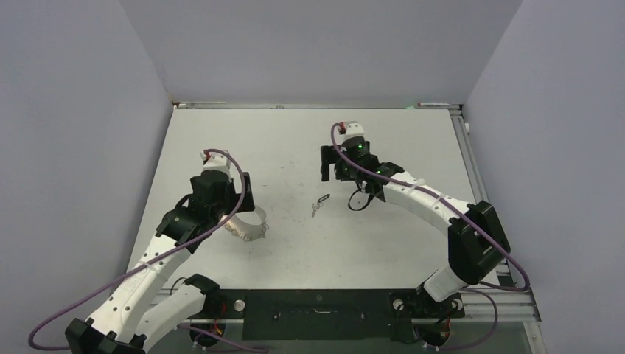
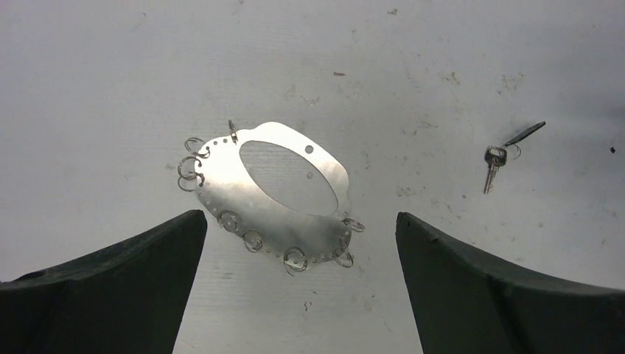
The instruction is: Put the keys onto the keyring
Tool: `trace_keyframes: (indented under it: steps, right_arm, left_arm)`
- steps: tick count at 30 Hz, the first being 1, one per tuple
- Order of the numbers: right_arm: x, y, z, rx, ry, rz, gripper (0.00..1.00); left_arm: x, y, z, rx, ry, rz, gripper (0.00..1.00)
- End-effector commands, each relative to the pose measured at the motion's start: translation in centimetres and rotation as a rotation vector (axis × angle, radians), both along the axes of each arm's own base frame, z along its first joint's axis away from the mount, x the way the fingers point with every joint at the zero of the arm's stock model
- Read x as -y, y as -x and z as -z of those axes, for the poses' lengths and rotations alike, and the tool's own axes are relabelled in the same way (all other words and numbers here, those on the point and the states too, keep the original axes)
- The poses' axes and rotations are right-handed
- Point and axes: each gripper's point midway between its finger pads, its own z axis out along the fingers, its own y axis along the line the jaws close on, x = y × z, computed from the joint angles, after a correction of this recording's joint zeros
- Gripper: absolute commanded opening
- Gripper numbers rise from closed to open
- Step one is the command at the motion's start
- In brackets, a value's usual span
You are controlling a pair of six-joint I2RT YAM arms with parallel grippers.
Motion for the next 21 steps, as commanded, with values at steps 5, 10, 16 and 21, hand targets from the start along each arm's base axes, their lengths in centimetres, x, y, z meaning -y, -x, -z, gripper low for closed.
trace_keyframes:
  steps: [5, 10, 16, 21]
  right_arm:
    - [-10.5, 1.6, 2.5, -0.051, 0.026, -0.161, 0.91]
    - [-15.8, 4.1, 4.5, -0.074, 0.067, -0.262, 0.88]
    - [-18.8, 6.6, 6.3, -0.109, 0.094, -0.354, 0.81]
    - [-19.6, 8.6, 7.2, -0.142, 0.071, -0.438, 0.76]
  left_arm:
    - [-4.0, -0.9, -3.1, 0.136, -0.08, -0.17, 1.0]
    - [-5.7, -0.6, -4.5, 0.206, -0.038, -0.229, 0.94]
    - [-6.0, -0.5, -4.9, 0.227, -0.03, -0.243, 0.92]
    - [-5.7, -0.7, -4.8, 0.22, -0.023, -0.231, 0.89]
